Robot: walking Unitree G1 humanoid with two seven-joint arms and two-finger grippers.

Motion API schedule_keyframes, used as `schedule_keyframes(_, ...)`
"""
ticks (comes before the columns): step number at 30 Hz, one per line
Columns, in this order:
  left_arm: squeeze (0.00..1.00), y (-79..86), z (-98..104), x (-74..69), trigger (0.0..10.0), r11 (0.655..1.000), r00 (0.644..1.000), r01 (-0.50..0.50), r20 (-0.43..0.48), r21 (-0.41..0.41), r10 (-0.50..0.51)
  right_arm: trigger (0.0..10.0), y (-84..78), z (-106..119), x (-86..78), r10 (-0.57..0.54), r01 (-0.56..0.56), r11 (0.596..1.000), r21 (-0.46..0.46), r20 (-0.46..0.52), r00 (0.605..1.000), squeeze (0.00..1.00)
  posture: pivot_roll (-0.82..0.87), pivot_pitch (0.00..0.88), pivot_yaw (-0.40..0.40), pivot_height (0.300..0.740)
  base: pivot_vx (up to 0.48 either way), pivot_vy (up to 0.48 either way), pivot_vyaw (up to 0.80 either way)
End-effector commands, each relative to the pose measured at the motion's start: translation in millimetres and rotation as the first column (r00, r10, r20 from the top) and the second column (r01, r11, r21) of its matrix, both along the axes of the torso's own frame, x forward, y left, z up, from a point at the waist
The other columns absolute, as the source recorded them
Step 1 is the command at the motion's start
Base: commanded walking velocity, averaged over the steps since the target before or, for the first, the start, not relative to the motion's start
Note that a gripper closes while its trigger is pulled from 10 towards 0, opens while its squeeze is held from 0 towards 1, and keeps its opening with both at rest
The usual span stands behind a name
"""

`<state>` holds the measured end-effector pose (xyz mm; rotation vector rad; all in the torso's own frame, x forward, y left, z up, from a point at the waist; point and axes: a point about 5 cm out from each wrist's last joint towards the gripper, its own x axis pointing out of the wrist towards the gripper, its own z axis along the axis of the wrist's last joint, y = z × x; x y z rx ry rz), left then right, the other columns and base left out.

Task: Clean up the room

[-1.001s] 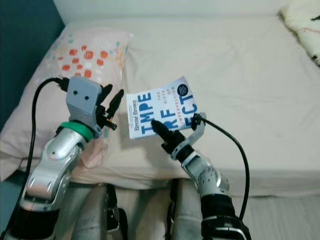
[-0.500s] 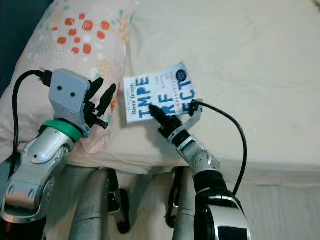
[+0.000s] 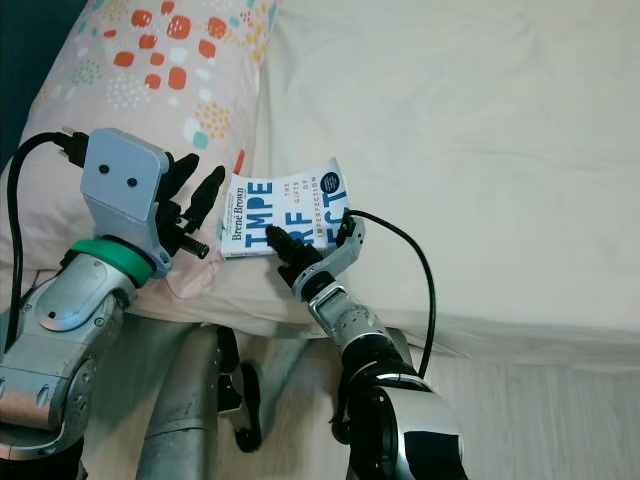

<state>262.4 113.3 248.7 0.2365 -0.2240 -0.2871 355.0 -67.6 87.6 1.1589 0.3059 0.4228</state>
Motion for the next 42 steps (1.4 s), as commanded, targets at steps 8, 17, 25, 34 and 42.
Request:
schedule_keyframes(8, 0.00, -3.7, 0.3, -5.3, 10.0, 1.000, 1.000, 0.013, -0.016, -0.008, -0.014, 10.0, 7.8, -9.9, -3.4, -0.049, 0.050, 0.999, -0.001, -0.095, 0.994, 1.00, 0.21, 0.376, 0.102, 0.606, 0.000, 0.000, 0.00)
schedule_keyframes(17, 0.00, -11.6, 2.6, 3.1, 10.0, 0.999, 1.000, 0.021, -0.006, -0.033, -0.022, 10.0, 26.0, -21.2, -17.2, 0.129, -0.137, 0.987, -0.085, -0.099, 0.987, 0.69, 0.15, 0.324, 0.075, 0.606, 0.000, 0.000, 0.00)
schedule_keyframes(25, 0.00, -21.1, 4.2, 13.0, 10.0, 0.997, 0.999, 0.040, 0.025, -0.060, -0.038, 10.0, -3.3, -45.4, -34.4, 0.170, -0.178, 0.983, -0.053, -0.126, 0.977, 0.00, 0.08, 0.252, 0.042, 0.606, 0.000, 0.000, 0.00)
schedule_keyframes(34, 0.00, -26.2, 5.4, 20.7, 10.0, 0.995, 0.997, 0.057, 0.052, -0.081, -0.053, 10.0, -48.5, -65.8, -79.5, 0.208, -0.215, 0.976, -0.032, -0.139, 0.968, 0.00, 0.02, 0.191, 0.034, 0.606, 0.000, 0.000, 0.00)
schedule_keyframes(42, 0.00, -24.8, -1.7, 31.5, 10.0, 0.992, 0.998, 0.060, 0.039, -0.112, -0.056, 10.0, -97.4, -2.0, -108.1, 0.196, 0.085, 0.773, -0.629, 0.364, 0.910, 0.00, -0.05, 0.106, 0.042, 0.606, 0.000, 0.000, 0.00)
